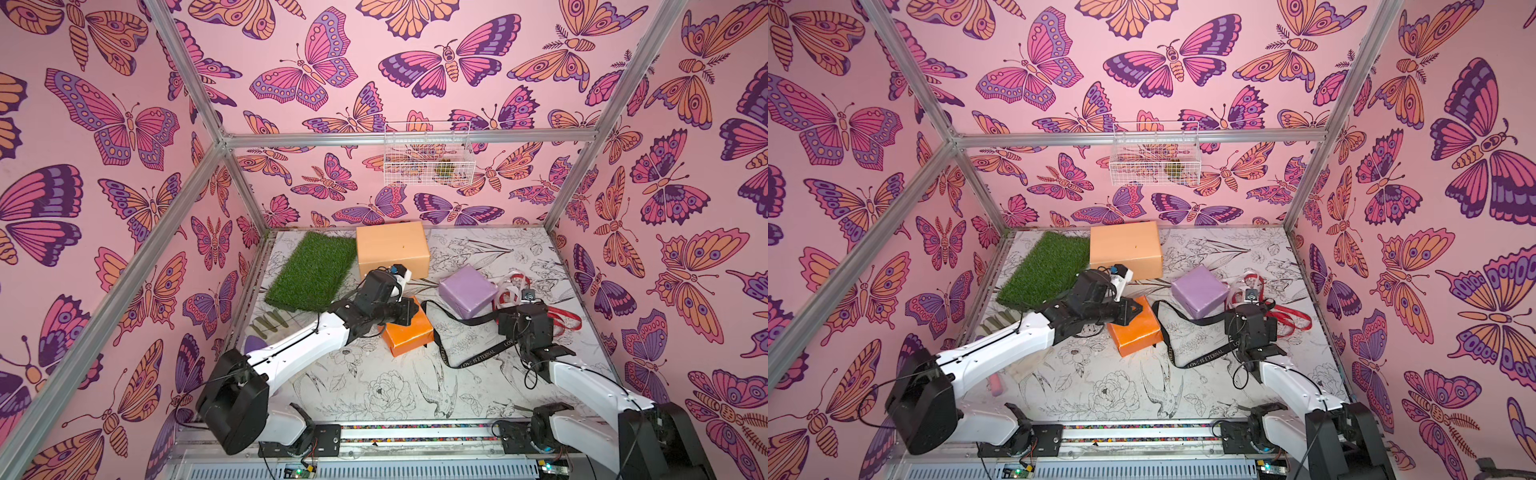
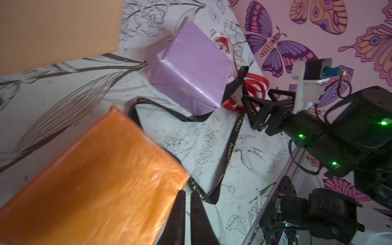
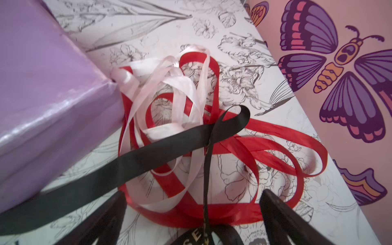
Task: Untie the ribbon bows on the gift boxes
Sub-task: Move the gift box to the center of the board, then reset both arms
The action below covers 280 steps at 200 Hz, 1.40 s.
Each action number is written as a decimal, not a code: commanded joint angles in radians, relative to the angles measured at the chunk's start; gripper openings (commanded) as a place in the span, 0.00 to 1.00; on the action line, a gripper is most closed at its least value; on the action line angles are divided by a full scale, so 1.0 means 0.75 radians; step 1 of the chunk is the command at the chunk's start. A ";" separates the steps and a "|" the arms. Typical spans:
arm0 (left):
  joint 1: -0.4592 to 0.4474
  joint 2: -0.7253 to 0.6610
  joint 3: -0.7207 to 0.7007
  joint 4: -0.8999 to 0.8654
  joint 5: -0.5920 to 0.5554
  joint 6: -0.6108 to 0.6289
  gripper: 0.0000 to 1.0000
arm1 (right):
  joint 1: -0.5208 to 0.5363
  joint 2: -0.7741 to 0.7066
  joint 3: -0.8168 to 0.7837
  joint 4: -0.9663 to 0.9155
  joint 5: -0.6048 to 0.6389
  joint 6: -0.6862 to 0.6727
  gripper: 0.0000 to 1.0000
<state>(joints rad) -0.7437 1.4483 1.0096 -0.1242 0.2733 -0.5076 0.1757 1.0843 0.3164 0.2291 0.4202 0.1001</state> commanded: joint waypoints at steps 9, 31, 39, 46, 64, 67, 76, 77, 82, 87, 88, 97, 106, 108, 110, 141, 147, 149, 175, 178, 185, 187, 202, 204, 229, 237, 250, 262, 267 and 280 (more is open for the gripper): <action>-0.127 0.209 0.117 0.147 0.027 -0.036 0.10 | -0.016 0.052 -0.084 0.549 -0.078 -0.069 1.00; -0.227 0.350 0.204 0.193 0.018 -0.048 0.10 | -0.015 0.162 -0.096 0.750 -0.086 -0.138 0.99; -0.253 0.393 0.228 0.211 0.013 -0.059 0.11 | -0.016 0.204 -0.092 0.805 -0.099 -0.161 0.99; -0.272 0.426 0.244 0.225 0.009 -0.076 0.12 | -0.017 0.246 -0.088 0.866 -0.105 -0.175 0.99; -0.305 0.498 0.264 0.272 -0.018 -0.120 0.12 | -0.020 0.360 -0.069 0.961 -0.098 -0.180 0.99; -0.311 0.509 0.265 0.281 -0.028 -0.126 0.12 | -0.020 0.370 -0.070 0.978 -0.099 -0.182 0.99; -0.323 0.537 0.265 0.305 -0.054 -0.136 0.12 | -0.019 0.375 -0.077 1.000 -0.117 -0.182 0.99; -0.324 0.540 0.264 0.307 -0.058 -0.138 0.12 | -0.019 0.373 -0.078 1.000 -0.118 -0.183 0.99; -0.326 0.557 0.265 0.314 -0.070 -0.151 0.12 | -0.019 0.358 -0.077 0.980 -0.125 -0.182 0.99; -0.326 0.572 0.264 0.322 -0.076 -0.164 0.12 | -0.019 0.335 -0.073 0.944 -0.126 -0.177 0.99; -0.326 0.574 0.263 0.325 -0.076 -0.167 0.12 | -0.019 0.329 -0.073 0.932 -0.125 -0.176 0.99; -0.326 0.600 0.256 0.355 -0.088 -0.178 0.12 | -0.019 0.272 -0.047 0.801 -0.127 -0.171 0.99; -0.325 0.628 0.243 0.378 -0.114 -0.190 0.12 | -0.028 0.227 -0.002 0.645 -0.138 -0.163 0.99; -0.324 0.633 0.240 0.382 -0.118 -0.191 0.12 | -0.032 0.226 0.003 0.626 -0.140 -0.160 0.99; -0.324 0.639 0.237 0.389 -0.124 -0.194 0.12 | -0.036 0.226 0.006 0.616 -0.141 -0.156 0.99; -0.258 0.703 0.187 0.439 -0.152 -0.232 0.12 | -0.088 0.342 -0.042 0.883 -0.210 -0.128 0.99; -0.239 0.701 0.172 0.448 -0.150 -0.240 0.12 | -0.102 0.391 -0.037 0.921 -0.213 -0.115 0.99; -0.234 0.702 0.167 0.448 -0.150 -0.240 0.12 | -0.107 0.409 -0.033 0.931 -0.214 -0.110 0.99; -0.153 0.658 0.093 0.450 -0.185 -0.215 0.12 | -0.121 0.574 -0.021 1.068 -0.246 -0.114 0.99; -0.142 0.650 0.085 0.450 -0.188 -0.215 0.12 | -0.122 0.581 -0.021 1.079 -0.250 -0.115 0.99; -0.117 0.630 0.060 0.450 -0.192 -0.213 0.12 | -0.121 0.587 -0.020 1.084 -0.254 -0.117 0.99; -0.113 0.624 0.055 0.449 -0.193 -0.211 0.12 | -0.121 0.586 -0.018 1.080 -0.254 -0.116 0.99; -0.071 0.576 0.008 0.448 -0.198 -0.184 0.12 | -0.122 0.563 -0.003 1.013 -0.249 -0.112 0.99; -0.067 0.569 0.001 0.447 -0.201 -0.180 0.12 | -0.122 0.560 -0.001 1.002 -0.247 -0.111 0.99; -0.007 0.485 -0.083 0.439 -0.233 -0.136 0.13 | -0.122 0.562 0.035 0.934 -0.218 -0.097 0.99; 0.012 0.463 -0.103 0.436 -0.223 -0.122 0.14 | -0.122 0.563 0.054 0.896 -0.207 -0.091 0.99; 0.027 0.418 -0.113 0.399 -0.191 -0.066 0.18 | -0.127 0.567 0.077 0.856 -0.201 -0.081 0.99; 0.026 0.364 -0.103 0.334 -0.134 -0.003 0.33 | -0.135 0.567 0.084 0.840 -0.208 -0.074 0.99; 0.026 0.334 -0.106 0.310 -0.116 0.015 0.46 | -0.138 0.567 0.085 0.838 -0.211 -0.072 1.00; 0.026 0.231 -0.159 0.283 -0.110 0.045 1.00 | -0.141 0.567 0.087 0.834 -0.215 -0.068 1.00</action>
<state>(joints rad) -0.7238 1.7340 0.9352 0.1585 0.1467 -0.5644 0.0803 1.5143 0.3611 0.8967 0.2535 0.0261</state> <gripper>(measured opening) 0.511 0.994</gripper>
